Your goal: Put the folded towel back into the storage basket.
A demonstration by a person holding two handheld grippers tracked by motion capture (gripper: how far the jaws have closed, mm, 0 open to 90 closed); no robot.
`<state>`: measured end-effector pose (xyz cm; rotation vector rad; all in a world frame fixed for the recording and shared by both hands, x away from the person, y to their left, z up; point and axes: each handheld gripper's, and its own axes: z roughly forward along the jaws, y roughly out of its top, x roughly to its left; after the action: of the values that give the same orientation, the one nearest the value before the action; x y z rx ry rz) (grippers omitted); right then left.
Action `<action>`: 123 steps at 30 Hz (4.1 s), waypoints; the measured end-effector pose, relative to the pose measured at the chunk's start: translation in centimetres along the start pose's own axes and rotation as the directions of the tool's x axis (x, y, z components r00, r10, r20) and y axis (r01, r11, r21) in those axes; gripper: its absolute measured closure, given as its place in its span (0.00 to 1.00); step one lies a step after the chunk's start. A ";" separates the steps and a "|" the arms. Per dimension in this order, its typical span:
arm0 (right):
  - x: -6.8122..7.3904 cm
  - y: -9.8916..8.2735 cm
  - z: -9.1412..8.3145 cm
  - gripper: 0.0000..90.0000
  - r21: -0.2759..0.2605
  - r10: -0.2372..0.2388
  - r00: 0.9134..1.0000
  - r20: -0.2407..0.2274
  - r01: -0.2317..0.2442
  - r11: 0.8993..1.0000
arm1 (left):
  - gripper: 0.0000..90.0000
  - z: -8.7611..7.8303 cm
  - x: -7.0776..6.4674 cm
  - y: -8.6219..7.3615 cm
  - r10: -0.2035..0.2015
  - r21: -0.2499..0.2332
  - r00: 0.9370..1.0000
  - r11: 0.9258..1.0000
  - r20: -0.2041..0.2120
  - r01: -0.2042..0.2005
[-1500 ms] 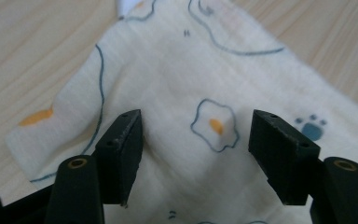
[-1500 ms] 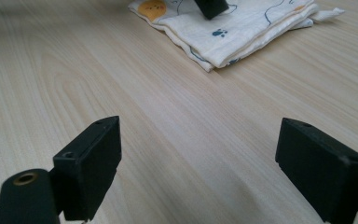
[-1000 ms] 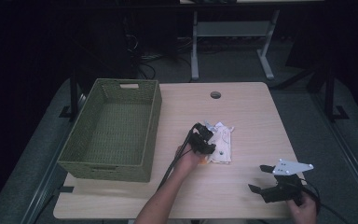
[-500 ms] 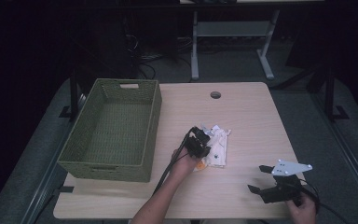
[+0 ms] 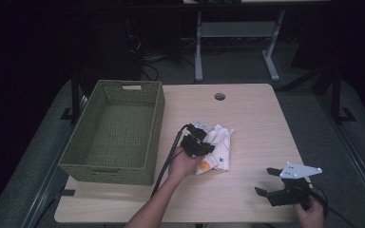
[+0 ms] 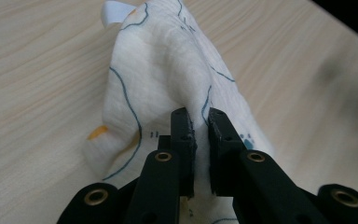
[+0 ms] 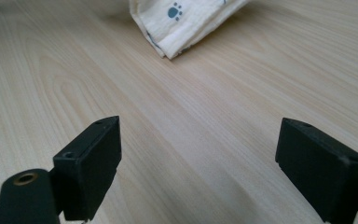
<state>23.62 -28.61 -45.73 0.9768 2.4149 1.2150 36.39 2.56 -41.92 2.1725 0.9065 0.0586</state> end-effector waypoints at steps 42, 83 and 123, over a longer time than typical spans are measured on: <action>-0.2 -0.1 0.2 0.15 0.004 0.020 1.000 0.011 -0.020 1.000 | 0.91 -13.7 3.2 0.2 -0.139 -0.059 0.964 0.986 0.227 0.156; -0.5 -0.3 0.4 0.15 0.016 0.031 0.998 0.048 -0.032 0.999 | 0.91 -22.3 8.7 -1.3 -0.199 -0.130 0.945 0.962 0.261 0.238; -1.0 -0.7 0.8 0.15 0.038 0.069 0.995 0.070 -0.072 0.997 | 0.91 -25.8 15.8 -4.8 -0.267 -0.115 0.946 0.950 0.184 0.290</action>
<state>24.45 -29.11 -46.84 1.1059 2.3797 1.1398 37.32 31.06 -30.64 1.8698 1.0710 -0.1901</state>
